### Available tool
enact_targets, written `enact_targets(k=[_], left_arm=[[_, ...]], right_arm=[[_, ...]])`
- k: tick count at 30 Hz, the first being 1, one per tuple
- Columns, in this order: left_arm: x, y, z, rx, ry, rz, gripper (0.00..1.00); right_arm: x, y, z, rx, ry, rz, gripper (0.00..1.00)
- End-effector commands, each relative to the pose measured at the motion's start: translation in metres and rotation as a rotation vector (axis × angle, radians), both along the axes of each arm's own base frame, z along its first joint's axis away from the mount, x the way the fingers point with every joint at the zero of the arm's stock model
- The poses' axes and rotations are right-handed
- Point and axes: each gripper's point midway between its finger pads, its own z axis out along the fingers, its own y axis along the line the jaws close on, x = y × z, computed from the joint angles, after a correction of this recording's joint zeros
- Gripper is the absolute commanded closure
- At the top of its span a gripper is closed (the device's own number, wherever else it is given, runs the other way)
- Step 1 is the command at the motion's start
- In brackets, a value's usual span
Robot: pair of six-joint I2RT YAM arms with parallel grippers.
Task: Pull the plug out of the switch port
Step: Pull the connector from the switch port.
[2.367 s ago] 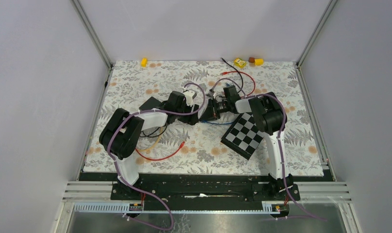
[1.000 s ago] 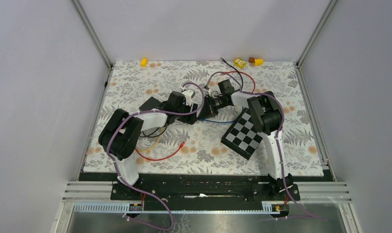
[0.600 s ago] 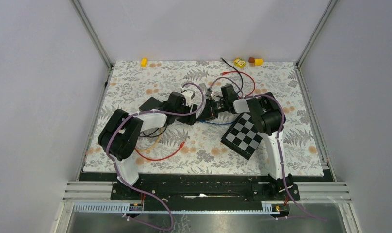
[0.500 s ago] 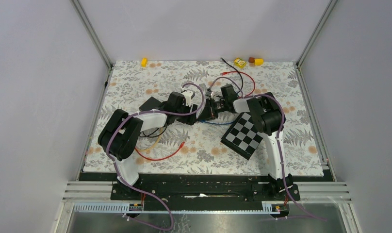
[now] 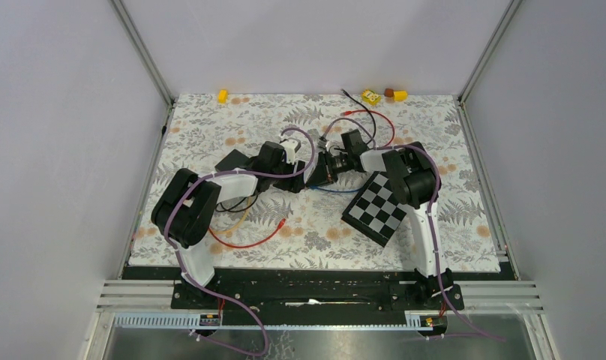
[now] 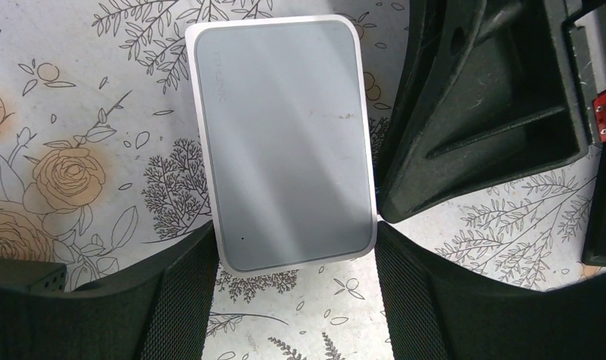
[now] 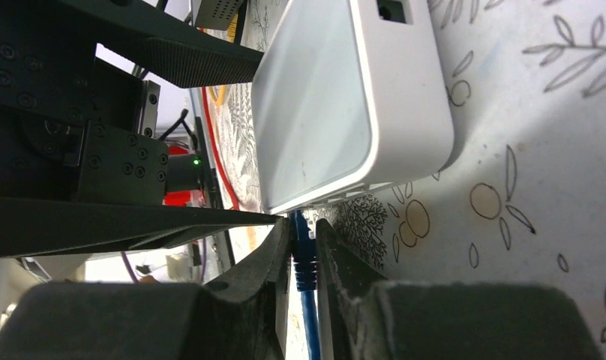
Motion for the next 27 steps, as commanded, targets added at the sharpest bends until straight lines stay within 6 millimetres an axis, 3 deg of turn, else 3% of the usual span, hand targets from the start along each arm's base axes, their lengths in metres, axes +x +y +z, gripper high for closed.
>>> enact_targets(k=[1,8,17,27], left_arm=[[0.001,0.034,-0.022,0.090,0.041,0.106,1.00],[0.003,0.036,-0.022,0.098,0.036,0.115,1.00],[0.005,0.041,-0.022,0.112,0.028,0.124,1.00],[0.006,0.041,-0.020,0.106,0.027,0.137,1.00]], right_arm=[[-0.019,0.008,0.015,0.075,0.087,-0.003,1.00],[-0.019,0.008,0.018,0.086,0.081,-0.026,1.00],[-0.009,-0.009,0.002,0.018,0.066,0.017,1.00],[-0.023,0.009,0.010,0.088,0.124,-0.013,1.00]])
